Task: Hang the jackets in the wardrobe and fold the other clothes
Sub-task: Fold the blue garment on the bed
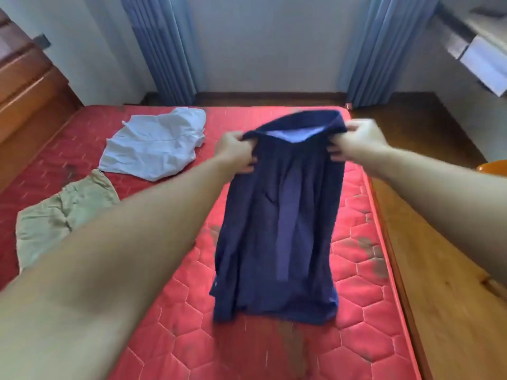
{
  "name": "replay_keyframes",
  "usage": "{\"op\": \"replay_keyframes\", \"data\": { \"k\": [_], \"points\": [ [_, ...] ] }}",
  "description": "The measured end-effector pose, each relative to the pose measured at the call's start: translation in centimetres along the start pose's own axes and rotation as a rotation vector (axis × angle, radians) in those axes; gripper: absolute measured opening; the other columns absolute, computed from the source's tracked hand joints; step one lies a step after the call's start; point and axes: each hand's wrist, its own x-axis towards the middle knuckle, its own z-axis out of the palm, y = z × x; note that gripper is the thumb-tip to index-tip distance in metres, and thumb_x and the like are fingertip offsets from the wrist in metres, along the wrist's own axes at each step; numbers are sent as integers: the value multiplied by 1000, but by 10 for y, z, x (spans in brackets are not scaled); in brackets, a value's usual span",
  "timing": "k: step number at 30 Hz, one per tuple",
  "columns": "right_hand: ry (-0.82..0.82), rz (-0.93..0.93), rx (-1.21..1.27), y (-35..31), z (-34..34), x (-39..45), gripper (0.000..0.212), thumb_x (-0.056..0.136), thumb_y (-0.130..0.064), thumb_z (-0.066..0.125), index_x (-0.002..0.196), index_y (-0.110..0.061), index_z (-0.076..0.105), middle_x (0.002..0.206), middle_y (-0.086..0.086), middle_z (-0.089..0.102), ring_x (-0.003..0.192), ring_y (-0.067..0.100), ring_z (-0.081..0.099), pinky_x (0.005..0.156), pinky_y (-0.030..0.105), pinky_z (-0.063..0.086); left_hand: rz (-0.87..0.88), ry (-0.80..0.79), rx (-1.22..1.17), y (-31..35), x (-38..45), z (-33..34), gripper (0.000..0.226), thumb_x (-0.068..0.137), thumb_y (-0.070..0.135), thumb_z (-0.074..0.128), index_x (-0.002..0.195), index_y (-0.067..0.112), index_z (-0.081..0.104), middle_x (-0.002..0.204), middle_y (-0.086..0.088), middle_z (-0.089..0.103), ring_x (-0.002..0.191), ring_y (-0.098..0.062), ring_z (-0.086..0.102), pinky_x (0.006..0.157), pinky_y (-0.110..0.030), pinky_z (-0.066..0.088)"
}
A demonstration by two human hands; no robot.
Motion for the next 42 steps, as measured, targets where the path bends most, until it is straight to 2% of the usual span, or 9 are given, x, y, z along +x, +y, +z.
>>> {"op": "replay_keyframes", "data": {
  "k": [3, 9, 12, 17, 23, 30, 33, 38, 42],
  "points": [
    [202, -235, -53, -70, -29, 15, 17, 65, -30, 62, 65, -13, 62, 64, 1, 55, 64, 16, 53, 57, 39, 49, 260, 93, -53, 72, 8, -20, 20, 92, 29, 59, 73, 23, 61, 81, 1, 64, 76, -17, 67, 69, -33, 51],
    [449, -573, -63, -149, -66, -9, 23, 76, -26, 60, 70, -4, 63, 52, -12, 41, 55, -1, 35, 49, 23, 28, 527, 96, -215, 149, -2, -49, 15, 75, 23, 65, 77, 9, 69, 77, -7, 59, 75, -17, 55, 69, -33, 45],
    [477, -701, -137, -151, -71, -31, 30, 81, -26, 57, 71, 2, 58, 62, 6, 43, 62, 6, 35, 52, 25, 27, 666, 142, -202, 153, -14, -52, 30, 72, 21, 63, 72, -9, 60, 69, -7, 47, 70, -15, 43, 63, -34, 36],
    [357, -747, -193, -89, -62, -74, 15, 82, -19, 62, 69, -11, 61, 66, 20, 56, 65, 14, 47, 57, 35, 41, 797, 139, 45, 98, -50, -49, 25, 77, 9, 61, 57, 22, 58, 52, 14, 46, 56, 0, 41, 55, -21, 35],
    [181, -594, -337, 67, -18, -127, 26, 68, -29, 54, 74, -9, 69, 72, 0, 65, 68, 16, 58, 68, 29, 46, 761, 26, 323, -66, -79, -21, 16, 75, 25, 62, 70, 14, 72, 66, 1, 66, 64, -17, 60, 64, -35, 49],
    [-197, -100, -516, 244, 43, -205, 13, 65, -35, 56, 75, -41, 62, 69, -20, 64, 63, 2, 60, 61, 28, 45, 387, -286, 491, -274, -135, 15, 26, 78, 43, 62, 82, 21, 75, 77, 9, 71, 74, -6, 65, 71, -30, 51],
    [-382, 70, -650, 302, 58, -236, 30, 58, -48, 39, 71, -33, 62, 64, -14, 62, 59, 6, 57, 59, 32, 44, 224, -453, 622, -341, -157, 27, 31, 78, 49, 60, 86, 22, 73, 81, 7, 69, 78, -8, 64, 71, -28, 48],
    [-674, 187, -803, 353, 74, -273, 21, 59, -44, 34, 63, -40, 54, 53, -13, 51, 66, 7, 24, 53, 27, 33, 89, -664, 875, -404, -182, 37, 34, 73, 59, 48, 93, 35, 60, 77, -2, 59, 80, -22, 60, 68, -33, 47],
    [-813, 286, -885, 371, 82, -276, 35, 53, -53, 33, 65, -25, 48, 65, 11, 46, 61, 18, 37, 53, 31, 32, -98, -772, 902, -408, -188, 39, 24, 79, 44, 64, 73, 21, 61, 53, -3, 42, 65, -28, 48, 58, -33, 41]
  ]
}}
